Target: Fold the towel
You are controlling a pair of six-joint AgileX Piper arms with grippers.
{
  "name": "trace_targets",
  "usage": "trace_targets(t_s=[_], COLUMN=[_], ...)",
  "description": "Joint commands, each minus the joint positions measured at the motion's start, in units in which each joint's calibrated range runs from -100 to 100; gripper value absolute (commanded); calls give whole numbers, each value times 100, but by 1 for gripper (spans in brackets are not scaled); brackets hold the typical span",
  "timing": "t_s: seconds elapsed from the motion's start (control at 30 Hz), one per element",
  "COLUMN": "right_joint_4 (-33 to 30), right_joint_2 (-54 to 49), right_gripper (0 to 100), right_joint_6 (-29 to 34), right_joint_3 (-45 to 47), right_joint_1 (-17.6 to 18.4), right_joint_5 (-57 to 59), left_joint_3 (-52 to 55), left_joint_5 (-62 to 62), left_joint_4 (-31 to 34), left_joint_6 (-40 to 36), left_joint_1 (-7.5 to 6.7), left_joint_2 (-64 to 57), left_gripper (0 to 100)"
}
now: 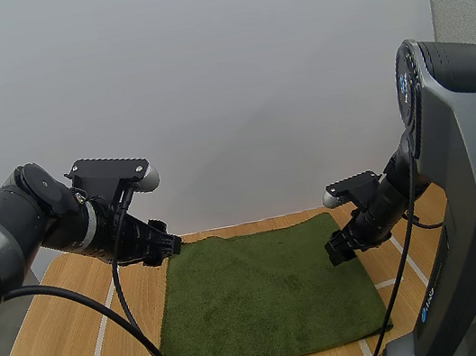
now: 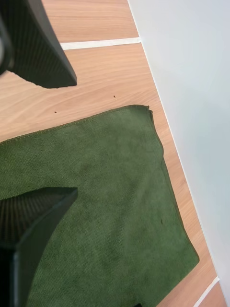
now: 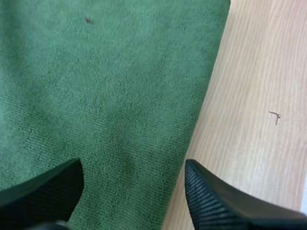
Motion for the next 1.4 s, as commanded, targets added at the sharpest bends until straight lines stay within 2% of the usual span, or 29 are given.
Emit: trace_targets(t_s=[0.0,0.07,0.13,0.17,0.23,0.27,0.3,0.33,0.37,0.53,0.77,0.87,0.97,1.03,1.13,1.2,1.37], right_joint_4=[222,325,387,437,633,756,908,979,1064,1188,1188,1200,1301,1312,1312,1323,1323], right_joint_2=[-380,-499,-606,-670,-729,-746,-755,-755,-755,-755,-407,-87,310,538,774,904,1166], right_gripper=[100,100,100,87,48,30,2,0,0,0,0,0,0,0,0,0,0], right_joint_6=[122,100,100,109,109,97,17,-42,-97,-122,20,26,26,26,26,26,26], right_joint_3=[26,26,26,26,26,26,0,-34,-67,-492,-959,-1104,-1300,-1411,-1583,-1695,-1977], right_joint_1=[-28,-9,39,59,94,102,120,137,166,428,820,884,889,889,889,889,889], right_joint_5=[388,476,491,491,491,491,491,496,496,408,-445,-460,-564,-610,-652,-652,-652], left_joint_3=[-55,-55,-55,-55,-55,-55,-55,-55,-55,-135,-819,-1056,-1229,-1289,-1320,-1386,-1869], left_joint_5=[-251,-543,-805,-958,-1175,-1258,-1320,-1394,-1491,-1880,-1951,-2039,-2437,-2865,-3558,-3786,-3807], left_joint_4=[-157,-274,-384,-465,-589,-682,-773,-824,-1043,-1579,-1616,-1588,-1588,-1562,-1462,-1462,-1483], left_joint_6=[186,239,255,265,418,588,732,802,1102,1709,1826,1980,1989,1989,2009,2009,1990], left_joint_1=[-21,-21,-21,-21,-21,-21,-21,-21,-21,-21,-28,-148,-339,-515,-680,-728,-720], left_joint_2=[-52,-11,57,139,288,387,492,538,717,1579,2859,3309,3694,3973,4364,4647,5411], left_gripper=[94,91,78,67,46,30,20,15,0,0,0,0,0,0,0,0,0])
